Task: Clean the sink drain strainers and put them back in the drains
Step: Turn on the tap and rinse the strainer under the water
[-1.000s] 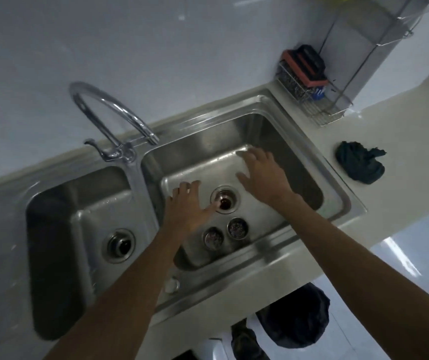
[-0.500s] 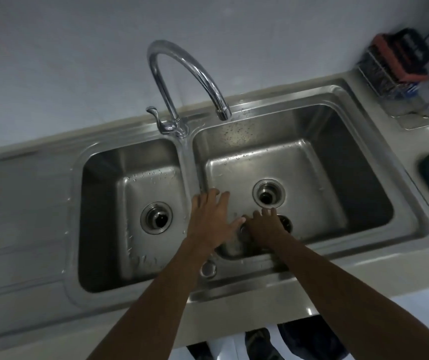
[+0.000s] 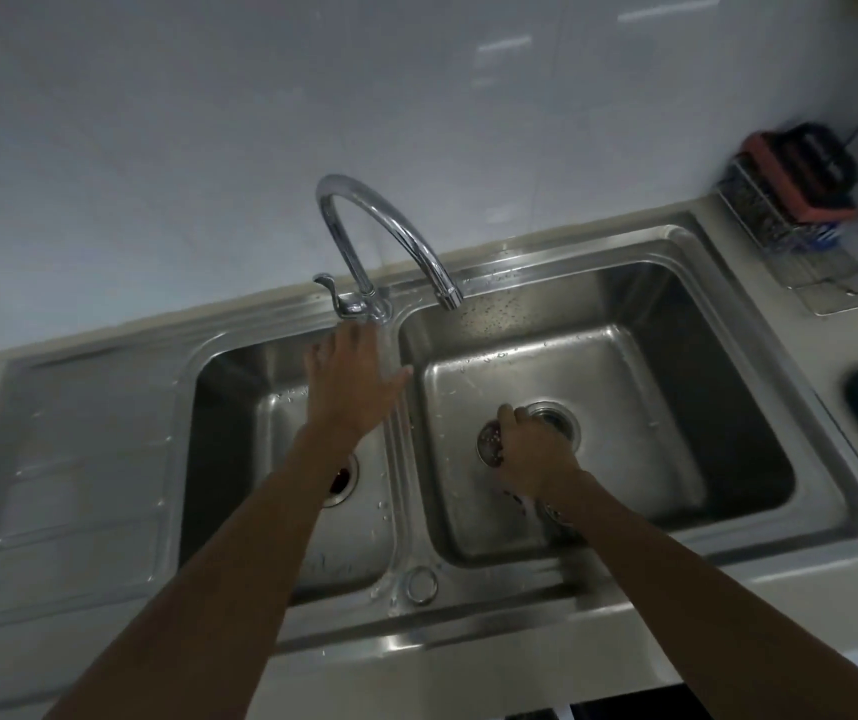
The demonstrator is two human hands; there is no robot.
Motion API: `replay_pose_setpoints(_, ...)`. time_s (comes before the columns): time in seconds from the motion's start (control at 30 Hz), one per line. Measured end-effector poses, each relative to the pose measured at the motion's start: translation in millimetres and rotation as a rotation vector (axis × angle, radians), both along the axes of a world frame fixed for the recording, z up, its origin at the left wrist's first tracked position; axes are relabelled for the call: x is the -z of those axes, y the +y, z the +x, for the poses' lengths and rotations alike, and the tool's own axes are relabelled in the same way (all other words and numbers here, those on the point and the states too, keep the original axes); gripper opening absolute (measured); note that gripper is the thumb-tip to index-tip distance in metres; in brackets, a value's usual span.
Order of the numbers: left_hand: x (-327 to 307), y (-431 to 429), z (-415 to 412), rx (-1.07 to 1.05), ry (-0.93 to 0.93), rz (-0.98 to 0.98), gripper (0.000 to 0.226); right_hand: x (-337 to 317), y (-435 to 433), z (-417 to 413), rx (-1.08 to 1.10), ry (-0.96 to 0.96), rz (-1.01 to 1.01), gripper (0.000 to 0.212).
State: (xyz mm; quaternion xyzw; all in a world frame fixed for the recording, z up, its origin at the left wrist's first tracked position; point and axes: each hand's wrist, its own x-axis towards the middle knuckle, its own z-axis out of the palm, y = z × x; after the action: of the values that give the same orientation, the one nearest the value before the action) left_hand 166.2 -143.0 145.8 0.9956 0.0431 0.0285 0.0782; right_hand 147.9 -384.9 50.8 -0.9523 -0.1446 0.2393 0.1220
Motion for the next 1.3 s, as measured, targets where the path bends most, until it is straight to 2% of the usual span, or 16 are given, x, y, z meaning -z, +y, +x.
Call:
replay_pose_setpoints(0.1, -22.8, 20.8, 31.2, -0.059, -0.084, 0.06, 0.07, -32.9, 5.1, 16.4, 0.073, -0.057, 0.08, 0.084)
replay_pose_setpoints(0.17, -30.6, 30.8, 48.5, -0.074, -0.032, 0.076, 0.084, -52.5, 8.2, 20.8, 0.128, -0.117, 0.149, 0.086)
replay_pose_setpoints(0.23, -33.0, 37.4, 62.5, -0.061, 0.026, 0.08, 0.088, -68.8, 10.9, 19.8, 0.182, -0.186, 0.206, 0.085)
replay_pose_setpoints(0.43, -28.7, 50.5, 67.5, 0.0, 0.036, 0.106, 0.068, -97.7, 20.1, 5.7, 0.238, -0.315, 0.21, 0.081)
replay_pose_setpoints(0.67, -32.2, 60.1, 56.1, 0.03, 0.065, 0.075, 0.071, -113.5, 39.8, -4.4, 0.283, -0.361, 0.176, 0.084)
replay_pose_setpoints(0.8, -39.3, 68.2, 58.0, 0.026, 0.026, 0.036, 0.056, -118.5, 48.7, -2.8, 0.289, -0.377, 0.173, 0.085)
replay_pose_setpoints(0.9, -46.9, 78.8, 68.2, 0.033, -0.048, 0.083, 0.046, -120.4, 50.4, -0.8, 0.287, -0.377, 0.16, 0.085)
replay_pose_setpoints(1.03, -48.8, 83.3, 78.9, 0.056, -0.12, 0.163, 0.046, -122.6, 47.7, 4.9, 0.295, -0.36, 0.149, 0.087)
replay_pose_setpoints(1.17, -46.2, 78.8, 80.9, 0.057, -0.132, 0.192, 0.045, -123.9, 45.4, 11.5, 0.282, -0.34, 0.159, 0.087)
replay_pose_setpoints(1.3, -48.0, 76.9, 81.8, 0.035, -0.113, 0.336, 0.039, -127.2, 50.5, 19.6, 0.271, -0.339, 0.16, 0.087)
